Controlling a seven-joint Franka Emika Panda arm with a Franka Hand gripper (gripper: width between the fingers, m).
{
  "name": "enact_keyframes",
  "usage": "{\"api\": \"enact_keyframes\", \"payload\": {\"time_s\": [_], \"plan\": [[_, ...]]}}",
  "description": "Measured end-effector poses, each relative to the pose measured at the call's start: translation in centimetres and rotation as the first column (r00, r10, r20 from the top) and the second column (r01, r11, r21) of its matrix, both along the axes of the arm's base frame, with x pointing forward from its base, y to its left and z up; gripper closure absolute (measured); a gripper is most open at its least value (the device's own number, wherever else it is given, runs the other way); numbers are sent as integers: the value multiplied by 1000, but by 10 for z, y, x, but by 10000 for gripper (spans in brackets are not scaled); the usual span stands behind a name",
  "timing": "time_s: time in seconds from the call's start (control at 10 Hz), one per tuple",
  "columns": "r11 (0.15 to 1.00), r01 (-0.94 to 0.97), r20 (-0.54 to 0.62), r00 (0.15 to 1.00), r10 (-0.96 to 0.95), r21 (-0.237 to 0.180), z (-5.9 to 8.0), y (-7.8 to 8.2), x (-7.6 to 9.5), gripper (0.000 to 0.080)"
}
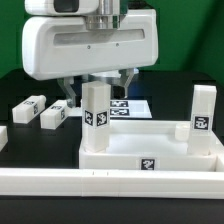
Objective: Assemble desk
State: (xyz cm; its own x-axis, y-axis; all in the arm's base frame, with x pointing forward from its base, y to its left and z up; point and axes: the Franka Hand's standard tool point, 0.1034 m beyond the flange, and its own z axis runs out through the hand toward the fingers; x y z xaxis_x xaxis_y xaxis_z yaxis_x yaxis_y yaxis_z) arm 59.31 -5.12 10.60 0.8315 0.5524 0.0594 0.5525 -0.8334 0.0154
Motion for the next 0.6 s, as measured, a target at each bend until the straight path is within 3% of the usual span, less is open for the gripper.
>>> {"api": "enact_keyframes", "payload": {"time_s": [0.1,0.2,0.3,0.4,0.6], "plan": [[1000,0,-1,1000,0,0,0,0,0,270],[1000,0,-1,1000,0,0,0,0,0,270],[1000,0,-1,1000,0,0,0,0,0,449],[1000,0,-1,1000,0,0,0,0,0,511],[1000,20,-1,1000,-20,2,0,0,0,511]]}}
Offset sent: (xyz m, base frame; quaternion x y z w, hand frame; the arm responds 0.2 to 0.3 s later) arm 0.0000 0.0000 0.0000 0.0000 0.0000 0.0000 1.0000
